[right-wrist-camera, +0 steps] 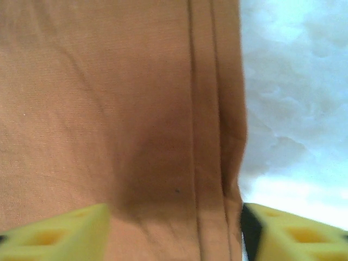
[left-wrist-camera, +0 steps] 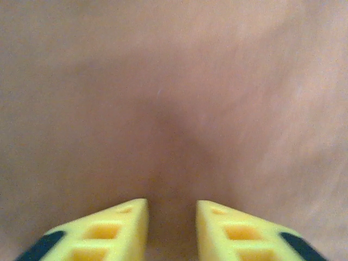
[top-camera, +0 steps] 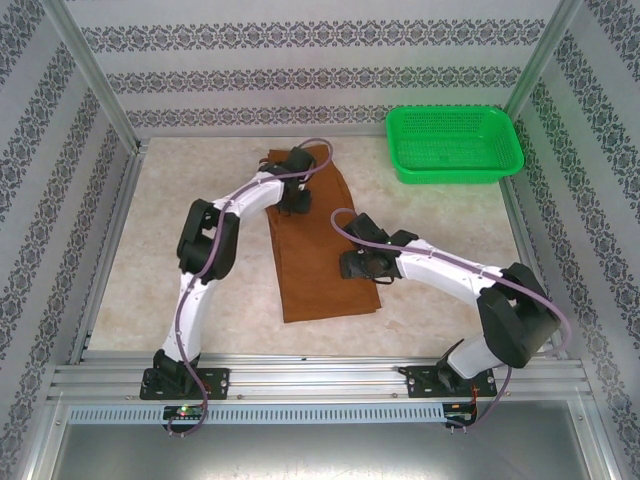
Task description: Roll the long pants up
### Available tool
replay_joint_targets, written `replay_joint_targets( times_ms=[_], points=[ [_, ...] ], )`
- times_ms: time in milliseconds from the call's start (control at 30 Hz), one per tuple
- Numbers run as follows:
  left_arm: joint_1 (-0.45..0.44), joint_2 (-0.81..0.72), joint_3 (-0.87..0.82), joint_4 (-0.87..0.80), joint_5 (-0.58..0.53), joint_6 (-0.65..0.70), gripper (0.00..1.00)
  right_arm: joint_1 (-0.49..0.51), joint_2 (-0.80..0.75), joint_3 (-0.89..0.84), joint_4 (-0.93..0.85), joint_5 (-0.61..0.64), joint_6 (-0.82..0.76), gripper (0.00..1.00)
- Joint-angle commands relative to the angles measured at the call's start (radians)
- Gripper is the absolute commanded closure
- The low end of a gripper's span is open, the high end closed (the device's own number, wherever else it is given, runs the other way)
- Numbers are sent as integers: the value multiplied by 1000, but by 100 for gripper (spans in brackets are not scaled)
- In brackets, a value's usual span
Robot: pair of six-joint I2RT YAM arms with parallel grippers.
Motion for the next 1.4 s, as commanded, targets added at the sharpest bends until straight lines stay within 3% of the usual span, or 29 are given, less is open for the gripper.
replay_joint_targets(
  times_ms=[0,100,200,367,500,667,833,1100,1233,1300,1367],
  points=[
    [-36,-235,-229,76,-148,69,59,-33,-84,-31,-55,37,8,11],
    [-131,-433,-479,147,-198,168,54,-89,-126,-70,-44,-1,6,11],
    [-301,-545,-631,151,-315,215,53,-141,-147,-88,-34,-16,-7,12],
    [-557,-589,-764,122,-403,243,56,-183,-135,-82,-6,-75,-11,12],
    [-664,-600,-801,68,-394,250,60,-196,-111,-82,6,-109,-6,12],
    [-718,-695,-841,10,-301,207,54,-200,-133,-112,15,-117,14,13],
    [-743,-767,-854,13,-195,186,54,-206,-140,-127,20,-114,25,13],
    [-747,-725,-829,-10,-182,239,56,-210,-135,-135,26,-117,34,13],
    [-717,-657,-804,-8,-118,275,59,-216,-138,-147,37,-125,35,13],
    [-666,-631,-798,4,10,293,59,-221,-141,-148,38,-132,32,13],
    [-641,-622,-812,48,19,295,60,-226,-147,-151,37,-133,28,13]
  ],
)
